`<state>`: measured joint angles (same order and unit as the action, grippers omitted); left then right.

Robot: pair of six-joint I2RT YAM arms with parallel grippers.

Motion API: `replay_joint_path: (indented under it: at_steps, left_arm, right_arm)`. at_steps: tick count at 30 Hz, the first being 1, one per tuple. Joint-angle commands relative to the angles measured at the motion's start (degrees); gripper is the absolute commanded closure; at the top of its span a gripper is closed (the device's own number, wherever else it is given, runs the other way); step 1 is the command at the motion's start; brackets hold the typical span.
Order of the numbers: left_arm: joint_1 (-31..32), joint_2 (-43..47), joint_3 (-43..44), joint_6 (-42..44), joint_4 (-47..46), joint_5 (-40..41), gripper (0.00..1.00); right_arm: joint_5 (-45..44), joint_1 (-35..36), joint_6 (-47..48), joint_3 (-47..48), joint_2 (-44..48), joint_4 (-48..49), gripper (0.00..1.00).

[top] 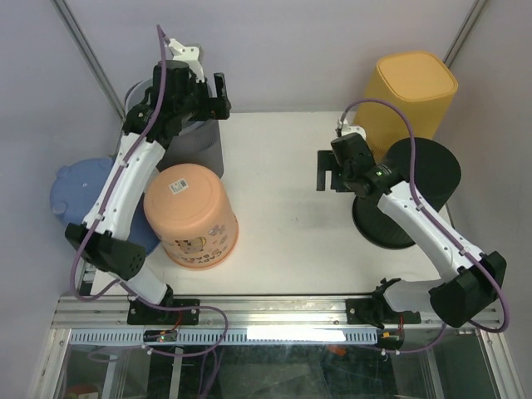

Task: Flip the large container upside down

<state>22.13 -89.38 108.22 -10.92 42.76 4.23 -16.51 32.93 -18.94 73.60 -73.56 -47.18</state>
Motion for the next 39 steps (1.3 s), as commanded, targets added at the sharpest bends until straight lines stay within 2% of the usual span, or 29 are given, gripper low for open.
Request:
replay_joint_path:
  at_steps: [1, 6, 13, 17, 21, 25, 34, 37, 39]
  left_arm:
    - [-1.6, -4.6, 6.4, 1.7, 7.0, 6.1, 0.01]
    - [-1.8, -7.4, 9.2, 3.8, 8.5, 11.9, 0.01]
    - [-1.9, -10.0, 9.9, 5.5, 7.3, 12.4, 0.02]
    - [-1.9, -10.3, 9.6, 5.8, 7.0, 13.2, 0.12]
    - [-2.1, -10.7, 9.6, 7.1, 6.3, 13.9, 0.27]
    - [-2.6, -12.0, 9.8, 7.5, 6.1, 13.5, 0.33]
    - [-3.5, -13.0, 9.4, 7.2, 6.0, 13.7, 0.54]
    - [-3.6, -11.8, 9.6, 6.9, 5.5, 12.3, 0.54]
    - [-3.6, -11.1, 10.1, 6.7, 5.5, 11.7, 0.45]
  right_arm:
    - [-11.7, -4.3, 1.5, -3.1, 2.5, 0.0, 0.07]
    - [-11.9, -7.7, 1.5, -7.1, 4.6, 0.0, 0.07]
    - [-11.1, -7.8, 1.3, -5.9, 4.8, -1.5, 0.07]
    - [-8.4, -7.8, 1.4, -6.1, 7.0, -0.8, 0.07]
    - [-6.5, -7.7, 1.0, -7.6, 9.0, 0.2, 0.07]
    - [-6.2, -7.8, 0.6, -8.7, 9.2, -0.1, 0.06]
    - [-5.2, -7.8, 0.3, -9.4, 10.3, -0.1, 0.06]
    - [-4.9, -7.8, 0.3, -9.4, 10.2, 0.0, 0.07]
    - [-4.6, -7.7, 0.3, -9.3, 10.0, 0.0, 0.06]
